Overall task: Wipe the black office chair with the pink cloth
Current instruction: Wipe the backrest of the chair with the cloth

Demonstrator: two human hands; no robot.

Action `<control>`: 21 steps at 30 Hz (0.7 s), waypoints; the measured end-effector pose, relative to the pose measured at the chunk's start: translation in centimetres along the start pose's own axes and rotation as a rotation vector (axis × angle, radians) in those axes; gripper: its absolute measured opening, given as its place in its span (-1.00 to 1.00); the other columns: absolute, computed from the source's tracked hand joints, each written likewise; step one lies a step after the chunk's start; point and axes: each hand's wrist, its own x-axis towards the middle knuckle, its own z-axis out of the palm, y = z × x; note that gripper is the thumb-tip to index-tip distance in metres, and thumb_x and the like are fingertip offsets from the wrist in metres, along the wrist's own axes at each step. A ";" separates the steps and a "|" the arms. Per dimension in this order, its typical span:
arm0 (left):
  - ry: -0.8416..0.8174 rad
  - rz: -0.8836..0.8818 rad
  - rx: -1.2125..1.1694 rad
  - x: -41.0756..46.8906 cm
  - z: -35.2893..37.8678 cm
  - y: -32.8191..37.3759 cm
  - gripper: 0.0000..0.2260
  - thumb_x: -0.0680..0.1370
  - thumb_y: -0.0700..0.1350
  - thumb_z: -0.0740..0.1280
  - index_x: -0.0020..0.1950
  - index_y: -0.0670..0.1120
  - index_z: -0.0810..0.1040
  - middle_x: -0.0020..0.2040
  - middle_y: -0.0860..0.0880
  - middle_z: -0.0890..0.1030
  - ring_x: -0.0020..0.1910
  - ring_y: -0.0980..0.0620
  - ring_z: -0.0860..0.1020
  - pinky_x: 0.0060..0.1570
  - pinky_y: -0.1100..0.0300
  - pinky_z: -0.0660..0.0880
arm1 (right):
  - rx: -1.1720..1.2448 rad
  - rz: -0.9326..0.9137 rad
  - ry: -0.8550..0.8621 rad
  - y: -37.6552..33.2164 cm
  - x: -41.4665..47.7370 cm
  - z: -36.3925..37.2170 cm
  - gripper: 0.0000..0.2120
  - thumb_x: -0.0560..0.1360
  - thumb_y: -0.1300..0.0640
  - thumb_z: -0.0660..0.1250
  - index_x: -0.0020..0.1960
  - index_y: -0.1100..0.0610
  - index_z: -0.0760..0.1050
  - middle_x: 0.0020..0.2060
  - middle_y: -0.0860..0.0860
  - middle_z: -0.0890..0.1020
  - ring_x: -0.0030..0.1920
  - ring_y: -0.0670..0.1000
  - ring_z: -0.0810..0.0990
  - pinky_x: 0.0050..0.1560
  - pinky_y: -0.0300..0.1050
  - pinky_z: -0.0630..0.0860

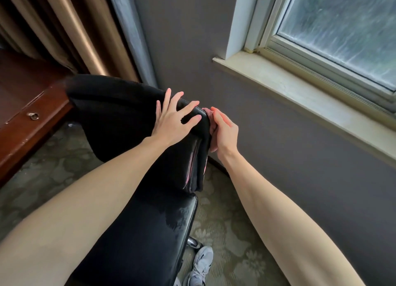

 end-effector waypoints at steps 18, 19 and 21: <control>0.000 0.005 -0.125 -1.6 1.9 2.3 -0.58 0.61 0.15 0.25 0.48 0.28 0.33 0.63 0.08 -0.06 0.57 0.06 -0.30 0.52 -0.14 -0.27 | -0.418 -0.130 -0.247 0.1 -0.9 -4.5 -0.49 0.64 0.15 0.22 0.54 -0.11 0.22 0.45 -0.18 0.38 0.41 -0.18 0.36 0.46 -0.07 0.31; 0.011 -0.005 -0.135 -1.6 2.0 2.4 -0.57 0.62 0.14 0.26 0.49 0.28 0.33 0.63 0.08 -0.08 0.57 0.06 -0.30 0.52 -0.14 -0.27 | -0.441 -0.129 -0.274 0.1 -0.6 -4.6 -0.53 0.64 0.11 0.22 0.52 -0.12 0.27 0.42 -0.16 0.43 0.39 -0.15 0.40 0.44 -0.01 0.35; 0.049 -0.039 -0.150 -1.9 2.5 2.7 -0.56 0.62 0.12 0.26 0.50 0.28 0.29 0.63 0.07 -0.14 0.57 0.07 -0.31 0.52 -0.13 -0.25 | -0.468 -0.110 -0.339 0.5 0.0 -5.1 -0.63 0.61 -0.06 0.23 0.40 -0.19 0.42 0.29 -0.15 0.56 0.29 -0.05 0.54 0.30 0.18 0.49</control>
